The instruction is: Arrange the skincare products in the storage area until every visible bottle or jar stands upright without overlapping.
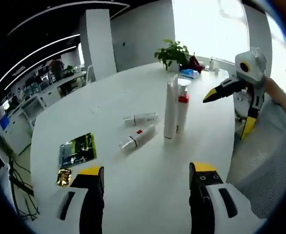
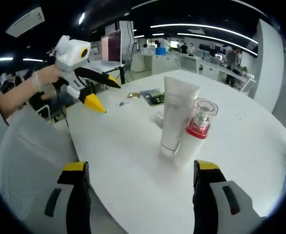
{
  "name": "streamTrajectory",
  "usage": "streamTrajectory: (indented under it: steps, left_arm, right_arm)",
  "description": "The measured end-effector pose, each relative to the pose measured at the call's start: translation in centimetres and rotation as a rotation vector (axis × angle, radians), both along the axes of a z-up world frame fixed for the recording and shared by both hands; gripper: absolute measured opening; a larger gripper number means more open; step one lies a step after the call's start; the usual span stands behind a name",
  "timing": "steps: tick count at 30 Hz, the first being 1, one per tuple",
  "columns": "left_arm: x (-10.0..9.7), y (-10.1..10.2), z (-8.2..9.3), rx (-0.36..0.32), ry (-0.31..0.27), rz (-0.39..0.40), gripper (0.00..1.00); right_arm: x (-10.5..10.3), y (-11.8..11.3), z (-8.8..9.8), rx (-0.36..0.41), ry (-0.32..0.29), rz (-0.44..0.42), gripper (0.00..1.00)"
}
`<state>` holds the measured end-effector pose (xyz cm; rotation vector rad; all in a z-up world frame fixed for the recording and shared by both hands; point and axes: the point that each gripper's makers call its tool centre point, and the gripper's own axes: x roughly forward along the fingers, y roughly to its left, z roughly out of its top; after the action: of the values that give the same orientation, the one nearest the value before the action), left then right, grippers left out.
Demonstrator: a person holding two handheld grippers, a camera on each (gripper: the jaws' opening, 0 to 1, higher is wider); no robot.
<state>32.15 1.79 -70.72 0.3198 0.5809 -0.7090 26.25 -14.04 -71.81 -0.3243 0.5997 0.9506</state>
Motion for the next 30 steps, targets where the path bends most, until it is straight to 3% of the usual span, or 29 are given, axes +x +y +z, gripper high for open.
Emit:
streamTrajectory:
  steps: [4,7,17,24,30]
  left_arm:
    - [1.6,-1.0,-0.3,0.014,-0.004,-0.028,0.57]
    - [3.2,-1.6,-0.8,0.036,0.002,-0.052,0.58]
    - [4.9,-4.5,-2.8,0.080,0.042,-0.140,0.57]
    - [5.6,-6.1,-4.4,0.149,0.061,-0.191,0.56]
    - [7.6,-6.2,-5.6,0.217,0.053,-0.230,0.44]
  right_arm:
    - [-0.3,-0.1,-0.3,-0.006,0.022,0.007,0.76]
    - [-0.4,-0.2,-0.5,-0.012,0.028,0.014,0.75]
    - [-0.5,-0.2,-0.4,-0.014,0.024,0.024,0.74]
    - [-0.9,0.2,-0.2,0.000,0.038,0.037,0.70]
    - [-1.0,0.1,-0.5,0.002,0.053,0.034,0.67]
